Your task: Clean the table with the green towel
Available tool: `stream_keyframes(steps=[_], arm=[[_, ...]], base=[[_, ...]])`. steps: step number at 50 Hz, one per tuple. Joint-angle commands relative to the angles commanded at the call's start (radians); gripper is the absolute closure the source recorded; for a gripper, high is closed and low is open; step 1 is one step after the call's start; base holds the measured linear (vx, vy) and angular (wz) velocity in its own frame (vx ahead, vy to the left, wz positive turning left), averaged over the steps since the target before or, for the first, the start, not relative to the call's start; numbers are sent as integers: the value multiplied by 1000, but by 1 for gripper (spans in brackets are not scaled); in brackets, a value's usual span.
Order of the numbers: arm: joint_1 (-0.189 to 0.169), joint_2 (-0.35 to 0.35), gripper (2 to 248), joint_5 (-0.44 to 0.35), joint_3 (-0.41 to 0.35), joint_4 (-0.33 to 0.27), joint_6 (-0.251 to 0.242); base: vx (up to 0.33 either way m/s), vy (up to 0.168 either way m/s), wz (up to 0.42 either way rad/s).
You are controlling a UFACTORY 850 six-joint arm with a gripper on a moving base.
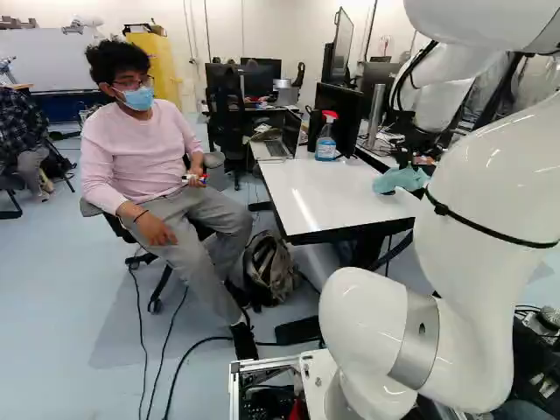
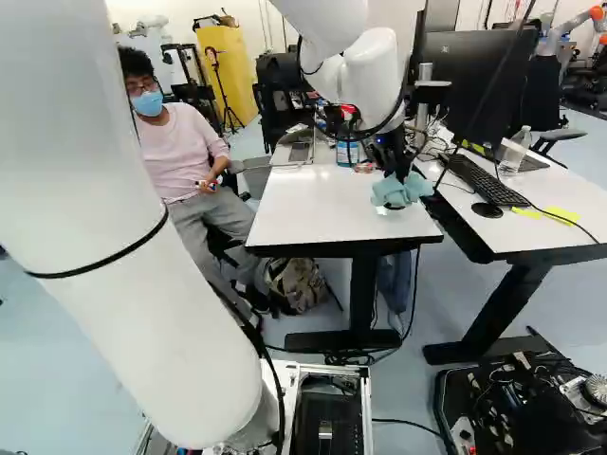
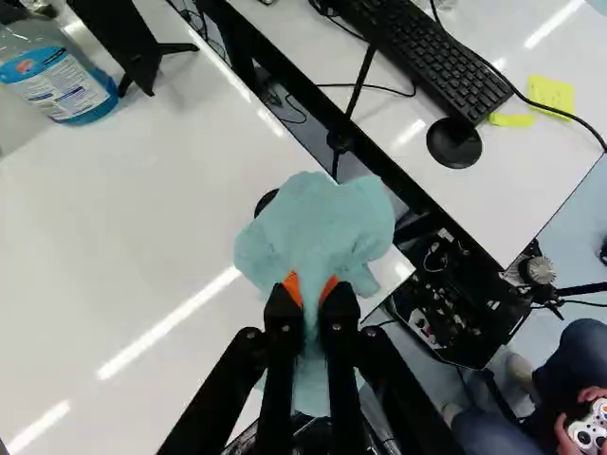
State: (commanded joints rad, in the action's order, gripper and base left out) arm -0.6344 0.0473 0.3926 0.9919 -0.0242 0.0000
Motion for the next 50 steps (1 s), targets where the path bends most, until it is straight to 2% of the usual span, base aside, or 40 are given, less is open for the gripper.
stream_keyframes(steps=[50], arm=[[-1, 1, 212, 0, 1, 0, 0]], base=[[0, 0, 0]])
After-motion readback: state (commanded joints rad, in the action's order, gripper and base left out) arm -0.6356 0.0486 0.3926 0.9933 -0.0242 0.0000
